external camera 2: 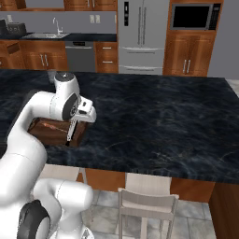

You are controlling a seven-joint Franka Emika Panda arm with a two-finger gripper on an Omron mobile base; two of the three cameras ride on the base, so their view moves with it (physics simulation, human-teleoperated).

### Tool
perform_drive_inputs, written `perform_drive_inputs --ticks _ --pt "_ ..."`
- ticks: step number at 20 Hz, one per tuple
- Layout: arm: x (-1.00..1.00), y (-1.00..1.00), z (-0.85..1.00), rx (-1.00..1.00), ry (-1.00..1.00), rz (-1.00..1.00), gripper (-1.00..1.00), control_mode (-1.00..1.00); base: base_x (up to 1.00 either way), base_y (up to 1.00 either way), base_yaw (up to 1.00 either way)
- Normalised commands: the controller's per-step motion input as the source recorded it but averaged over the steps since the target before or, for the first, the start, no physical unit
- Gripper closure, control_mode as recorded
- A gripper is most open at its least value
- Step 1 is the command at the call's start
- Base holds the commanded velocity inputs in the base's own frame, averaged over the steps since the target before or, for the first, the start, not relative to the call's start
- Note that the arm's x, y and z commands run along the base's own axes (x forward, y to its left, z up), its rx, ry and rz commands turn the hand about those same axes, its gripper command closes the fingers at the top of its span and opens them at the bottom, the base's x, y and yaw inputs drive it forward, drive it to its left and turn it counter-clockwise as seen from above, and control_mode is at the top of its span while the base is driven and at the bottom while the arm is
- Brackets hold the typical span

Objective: Take the tongs from the drawer on the right and place them on the dining counter next to the tray containing the kebab skewer.

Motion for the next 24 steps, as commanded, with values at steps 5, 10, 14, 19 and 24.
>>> perform_drive_inputs --ticks 5,10,14,19,24 --pt "0.57 0.0 -0.45 -0.17 0.03 0.0 1.0 -1.0 0.0 0.0 0.0" --pt "0.5 0.0 -0.25 -0.07 0.06 0.0 1.0 -1.0 0.0 0.0 0.0" --pt "0.53 0.0 -0.15 0.0 0.1 0.0 1.0 -1.0 0.0 0.0 0.0" --pt "0.48 0.0 -0.29 0.0 0.07 0.0 1.0 -1.0 0.0 0.0 0.0" --pt "0.3 0.0 -0.44 0.0 0.06 0.0 1.0 -1.0 0.0 0.0 0.0"
